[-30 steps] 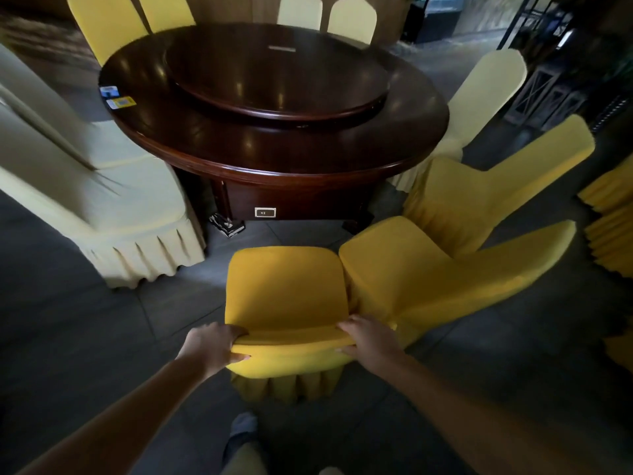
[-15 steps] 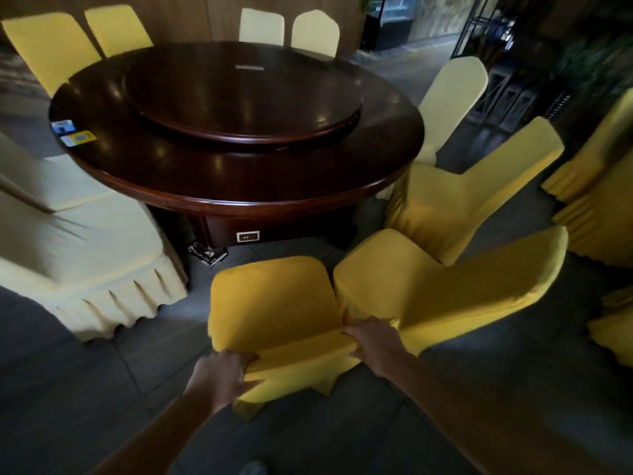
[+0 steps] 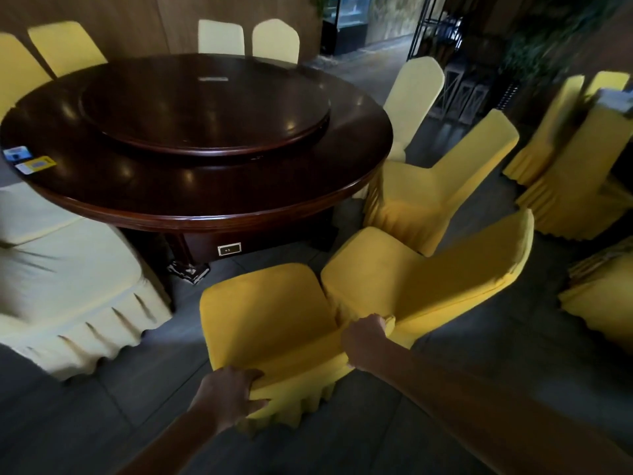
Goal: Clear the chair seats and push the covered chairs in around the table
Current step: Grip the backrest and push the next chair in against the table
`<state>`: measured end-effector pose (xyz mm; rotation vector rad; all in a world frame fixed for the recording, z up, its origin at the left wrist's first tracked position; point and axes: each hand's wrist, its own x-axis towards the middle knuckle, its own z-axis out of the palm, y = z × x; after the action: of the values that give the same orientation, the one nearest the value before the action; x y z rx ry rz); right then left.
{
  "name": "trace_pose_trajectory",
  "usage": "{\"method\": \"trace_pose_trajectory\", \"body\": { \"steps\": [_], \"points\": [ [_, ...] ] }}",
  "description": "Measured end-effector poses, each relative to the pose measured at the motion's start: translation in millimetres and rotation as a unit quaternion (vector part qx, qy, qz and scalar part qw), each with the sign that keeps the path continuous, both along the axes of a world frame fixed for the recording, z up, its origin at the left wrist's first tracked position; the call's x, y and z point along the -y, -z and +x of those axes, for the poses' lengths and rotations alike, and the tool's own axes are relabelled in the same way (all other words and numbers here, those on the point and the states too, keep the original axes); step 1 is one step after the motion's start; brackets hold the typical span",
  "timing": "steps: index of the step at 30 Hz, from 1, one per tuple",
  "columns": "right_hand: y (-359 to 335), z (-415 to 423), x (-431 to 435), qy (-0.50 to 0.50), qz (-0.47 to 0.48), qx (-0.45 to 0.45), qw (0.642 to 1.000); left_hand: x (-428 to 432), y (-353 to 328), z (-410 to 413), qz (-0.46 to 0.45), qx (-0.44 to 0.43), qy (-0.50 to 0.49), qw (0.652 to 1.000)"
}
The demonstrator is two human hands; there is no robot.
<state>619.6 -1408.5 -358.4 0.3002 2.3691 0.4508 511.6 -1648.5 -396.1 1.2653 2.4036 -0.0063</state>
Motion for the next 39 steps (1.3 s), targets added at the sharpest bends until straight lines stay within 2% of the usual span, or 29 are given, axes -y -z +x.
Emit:
{"method": "trace_pose_trajectory", "body": {
  "steps": [3,6,8,20,23,28,31,39],
  "points": [
    [1,4,-3,-0.05,-0.03,-0.05,0.997,2,4,-3,0.009,0.005,0.012,1.0],
    [8,15,-12,-0.028,-0.12,-0.114,0.986,4,6,-6,0.031,0.011,0.024,0.999],
    [13,21,-15,-0.019,-0.14,-0.146,0.979,3,7,-8,0.034,0.001,0.041,0.999],
    [-11,-52,-42,-0.062,-0.068,-0.218,0.972,-30,-29,-74,0.026,-0.07,0.013,0.997],
    [-3,-45,-52,-0.069,-0.077,-0.224,0.969,-40,-30,-69,0.004,-0.083,0.027,0.996],
    [23,-19,-60,-0.019,-0.096,-0.199,0.975,-58,-17,-51,-0.034,-0.058,0.087,0.994],
    [24,-38,-47,-0.019,-0.12,-0.211,0.97,-45,-10,-71,-0.037,-0.065,0.071,0.995],
    [27,-82,-15,-0.034,-0.178,-0.246,0.952,-8,20,-125,-0.003,-0.053,-0.053,0.997]
  ]
}}
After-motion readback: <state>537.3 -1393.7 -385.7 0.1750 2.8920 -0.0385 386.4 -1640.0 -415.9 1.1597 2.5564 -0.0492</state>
